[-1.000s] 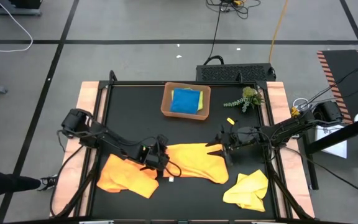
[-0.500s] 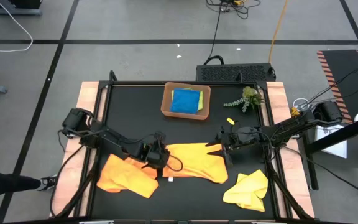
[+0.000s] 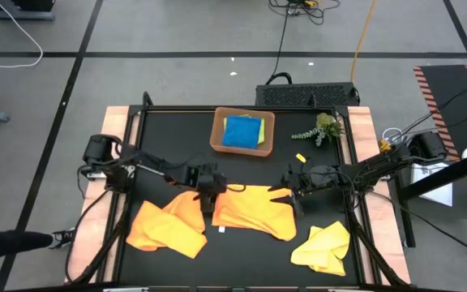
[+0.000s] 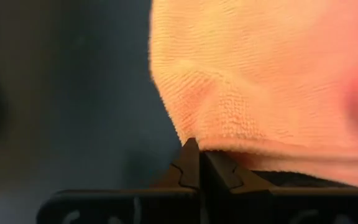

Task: Fold microfiber towels
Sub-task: Fold the orange microfiber towel

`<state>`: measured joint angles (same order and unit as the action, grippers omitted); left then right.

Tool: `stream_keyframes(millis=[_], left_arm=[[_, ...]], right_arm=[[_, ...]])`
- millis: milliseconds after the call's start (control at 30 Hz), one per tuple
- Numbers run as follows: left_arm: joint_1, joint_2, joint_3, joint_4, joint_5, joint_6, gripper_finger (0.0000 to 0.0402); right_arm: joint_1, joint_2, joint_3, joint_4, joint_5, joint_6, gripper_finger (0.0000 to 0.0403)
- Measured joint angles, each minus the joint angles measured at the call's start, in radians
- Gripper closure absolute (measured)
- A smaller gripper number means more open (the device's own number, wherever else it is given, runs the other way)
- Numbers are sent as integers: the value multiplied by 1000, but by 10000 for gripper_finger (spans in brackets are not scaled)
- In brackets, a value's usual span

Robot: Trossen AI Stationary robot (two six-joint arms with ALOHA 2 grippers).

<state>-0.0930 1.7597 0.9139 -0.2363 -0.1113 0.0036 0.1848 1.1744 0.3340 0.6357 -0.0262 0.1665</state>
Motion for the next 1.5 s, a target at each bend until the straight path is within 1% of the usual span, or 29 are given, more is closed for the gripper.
stream_keyframes(millis=[100, 167, 267, 467, 567, 667, 800, 867, 933, 1000, 1167, 1267, 1400, 1500], left_arm=[[46, -27, -1, -4, 101, -10, 400], [71, -31, 1, -23, 110, -11, 399], [96, -27, -2, -82, 99, -14, 385], [106, -52, 10, -139, 57, -1, 329], [101, -84, 20, -183, 38, -1, 299], [87, -132, 30, -231, -4, -27, 273], [50, -201, 28, -241, -29, -104, 252], [14, -210, 30, -180, -32, -130, 249], [-29, -200, 30, -142, -63, -132, 248], [-68, -155, 29, -61, -109, -126, 248], [-109, -50, 28, 76, -116, -110, 248], [-113, -25, 29, 82, -84, -132, 247], [-136, -33, 29, 66, 9, -164, 247], [-174, -40, 29, 71, 93, -153, 247]], right_arm=[[11, 0, 0, 0, 0, 1, 234], [19, 0, 0, 0, -1, 1, 234], [30, 0, 0, 1, 0, 1, 234], [33, 0, 0, 4, 0, 4, 234], [33, 0, 0, 3, 0, 5, 234], [33, 1, 0, 8, 0, 5, 234], [31, 4, 0, 5, 7, 5, 234], [31, 6, 1, -2, 31, 4, 234], [28, 9, 0, -4, 62, 4, 234], [23, 18, 0, -21, 83, 4, 234], [5, 70, -1, -32, 82, 5, 234], [-2, 110, 1, -28, 82, 17, 234], [-13, 156, -1, -40, 82, 34, 234], [-32, 195, 0, -41, 97, 46, 234]])
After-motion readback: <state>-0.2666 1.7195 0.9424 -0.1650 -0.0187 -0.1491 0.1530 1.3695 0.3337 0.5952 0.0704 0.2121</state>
